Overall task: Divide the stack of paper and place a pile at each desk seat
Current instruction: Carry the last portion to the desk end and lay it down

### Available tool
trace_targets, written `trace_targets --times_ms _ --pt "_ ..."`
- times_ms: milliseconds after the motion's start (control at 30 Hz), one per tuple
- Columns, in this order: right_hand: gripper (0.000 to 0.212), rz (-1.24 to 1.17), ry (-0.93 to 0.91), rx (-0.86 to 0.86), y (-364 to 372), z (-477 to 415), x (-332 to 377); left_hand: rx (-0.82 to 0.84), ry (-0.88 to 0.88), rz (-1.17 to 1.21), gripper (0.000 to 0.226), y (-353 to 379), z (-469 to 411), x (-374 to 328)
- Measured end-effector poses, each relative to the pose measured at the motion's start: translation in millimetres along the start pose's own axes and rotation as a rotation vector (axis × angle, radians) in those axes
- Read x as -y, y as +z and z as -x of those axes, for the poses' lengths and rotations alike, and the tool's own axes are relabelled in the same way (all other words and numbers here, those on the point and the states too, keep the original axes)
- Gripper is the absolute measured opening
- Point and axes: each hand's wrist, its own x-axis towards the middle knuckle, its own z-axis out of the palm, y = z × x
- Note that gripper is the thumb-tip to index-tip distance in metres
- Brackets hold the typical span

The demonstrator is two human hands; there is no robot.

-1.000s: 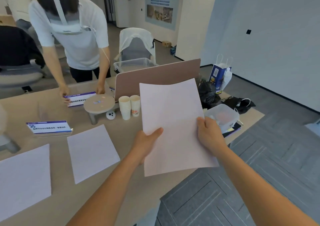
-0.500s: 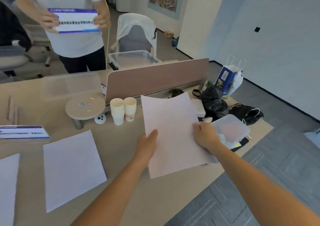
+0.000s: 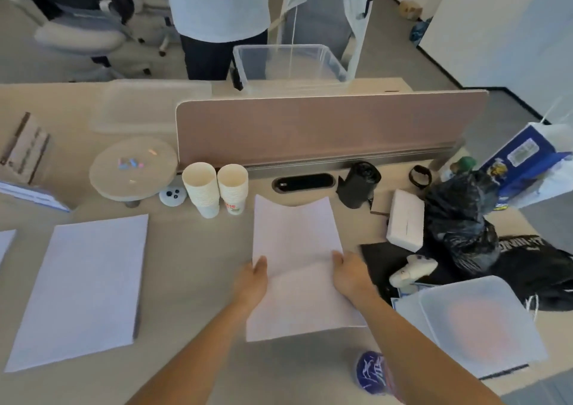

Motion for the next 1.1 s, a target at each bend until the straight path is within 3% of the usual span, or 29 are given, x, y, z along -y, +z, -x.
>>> trace_targets --times_ms 200,467,700,1100 --pt "0.045 0.047 0.055 0.085 -2 -63 -11 -0.017 0.007 -0.036 0.049 40 -39 -4" --pt "0.046 0.076 0.046 0.122 7 -75 -16 -0.033 -0.008 -0.034 0.044 44 -41 -1" --pt "0.046 0.091 0.01 0.141 4 -90 -14 -0.018 -0.029 -0.075 0.055 46 -57 -1" --pt "0.05 0.19 0.053 0.242 13 -127 -20 -0.049 -0.063 -0.007 0.054 66 -70 6"
